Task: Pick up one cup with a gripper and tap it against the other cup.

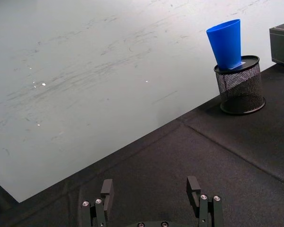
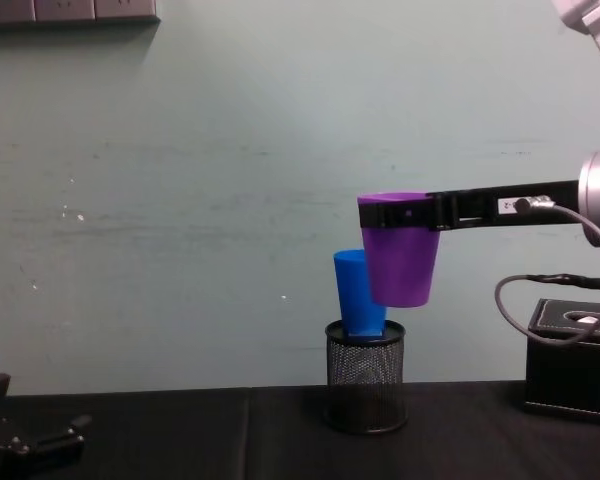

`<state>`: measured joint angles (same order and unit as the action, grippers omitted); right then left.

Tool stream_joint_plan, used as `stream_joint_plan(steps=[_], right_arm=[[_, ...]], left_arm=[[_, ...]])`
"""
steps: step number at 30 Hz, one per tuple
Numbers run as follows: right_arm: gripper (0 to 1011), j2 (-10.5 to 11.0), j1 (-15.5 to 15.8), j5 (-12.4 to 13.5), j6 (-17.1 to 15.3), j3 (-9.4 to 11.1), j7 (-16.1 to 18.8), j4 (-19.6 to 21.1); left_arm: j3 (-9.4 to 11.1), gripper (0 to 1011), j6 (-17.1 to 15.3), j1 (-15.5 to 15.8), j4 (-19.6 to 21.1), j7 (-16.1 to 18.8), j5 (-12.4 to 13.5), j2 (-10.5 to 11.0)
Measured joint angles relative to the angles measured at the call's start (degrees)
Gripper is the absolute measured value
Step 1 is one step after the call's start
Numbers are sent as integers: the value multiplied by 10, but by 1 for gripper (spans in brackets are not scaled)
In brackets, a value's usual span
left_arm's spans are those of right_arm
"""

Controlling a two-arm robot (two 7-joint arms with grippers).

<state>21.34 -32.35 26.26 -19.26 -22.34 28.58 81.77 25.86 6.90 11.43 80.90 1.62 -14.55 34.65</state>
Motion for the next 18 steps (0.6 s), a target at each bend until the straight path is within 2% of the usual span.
stream_joint_plan(steps=[18], right_arm=[[726,48,32,37,-18,-7,11,57]], left_arm=[[0,1011,0,0,0,0,0,0]])
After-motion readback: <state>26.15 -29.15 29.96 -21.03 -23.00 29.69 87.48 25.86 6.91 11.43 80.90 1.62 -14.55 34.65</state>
